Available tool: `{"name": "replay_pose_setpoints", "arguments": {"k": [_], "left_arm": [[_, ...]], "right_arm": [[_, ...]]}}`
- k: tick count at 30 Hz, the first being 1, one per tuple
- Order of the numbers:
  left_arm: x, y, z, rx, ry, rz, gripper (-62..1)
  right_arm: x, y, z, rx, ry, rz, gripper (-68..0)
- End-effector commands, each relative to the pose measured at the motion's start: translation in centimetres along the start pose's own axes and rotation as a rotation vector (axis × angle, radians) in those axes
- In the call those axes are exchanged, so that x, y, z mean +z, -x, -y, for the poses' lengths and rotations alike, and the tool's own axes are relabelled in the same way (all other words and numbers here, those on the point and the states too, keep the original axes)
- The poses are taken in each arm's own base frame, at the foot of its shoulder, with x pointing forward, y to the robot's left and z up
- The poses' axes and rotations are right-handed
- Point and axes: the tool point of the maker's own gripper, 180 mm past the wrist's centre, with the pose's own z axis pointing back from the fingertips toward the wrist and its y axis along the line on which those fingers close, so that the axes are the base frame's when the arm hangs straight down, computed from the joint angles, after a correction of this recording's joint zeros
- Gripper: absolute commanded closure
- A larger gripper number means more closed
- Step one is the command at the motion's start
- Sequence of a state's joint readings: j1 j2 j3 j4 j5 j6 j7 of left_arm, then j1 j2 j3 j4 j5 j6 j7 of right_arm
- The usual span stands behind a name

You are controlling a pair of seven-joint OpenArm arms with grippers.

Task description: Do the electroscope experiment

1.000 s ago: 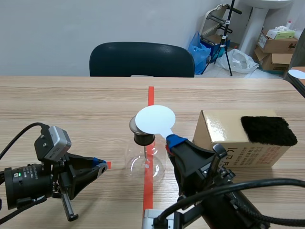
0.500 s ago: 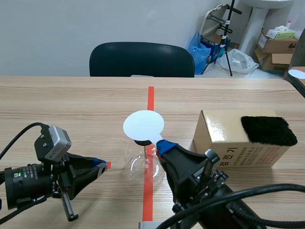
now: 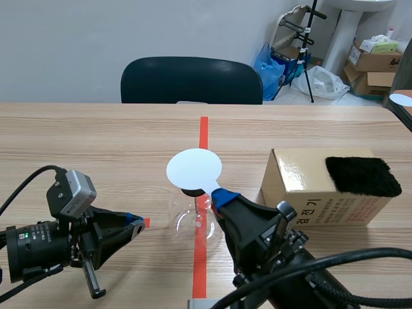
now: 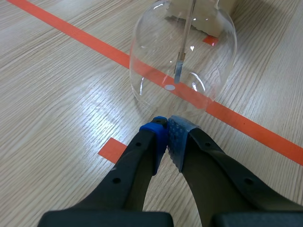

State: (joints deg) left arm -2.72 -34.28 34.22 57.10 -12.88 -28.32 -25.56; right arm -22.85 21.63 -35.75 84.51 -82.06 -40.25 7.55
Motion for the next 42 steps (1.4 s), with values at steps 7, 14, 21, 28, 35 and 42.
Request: {"name": "replay_pose_setpoints", "arguments": {"k": [7, 14, 21, 28, 35, 42], "left_arm": [[-0.4, -1.3, 0.0, -0.004, 0.002, 0.045, -3.2], [-0.4, -1.3, 0.0, -0.004, 0.002, 0.045, -3.2], [-0.4, -1.3, 0.0, -0.004, 0.002, 0.045, -3.2], [-0.4, -1.3, 0.0, -0.004, 0.002, 0.045, -3.1], [-0.4, -1.3, 0.0, -0.004, 0.002, 0.045, -3.2], [-0.4, -1.3, 0.0, -0.004, 0.002, 0.045, -3.1]], "right_arm": [[-0.3, 0.6, 1.0, 0.016, 0.036, -0.004, -0.9], [-0.3, 1.2, 1.1, 0.015, 0.037, -0.042, -0.9], [-0.1, 3.5, 1.1, 0.014, 0.04, -0.165, -0.9], [0.6, 6.5, 1.2, 0.011, 0.041, -0.339, -0.9], [1.8, 9.1, 1.2, 0.008, 0.042, -0.493, -0.9], [2.5, 10.3, 1.1, 0.008, 0.041, -0.572, -0.9]]}}
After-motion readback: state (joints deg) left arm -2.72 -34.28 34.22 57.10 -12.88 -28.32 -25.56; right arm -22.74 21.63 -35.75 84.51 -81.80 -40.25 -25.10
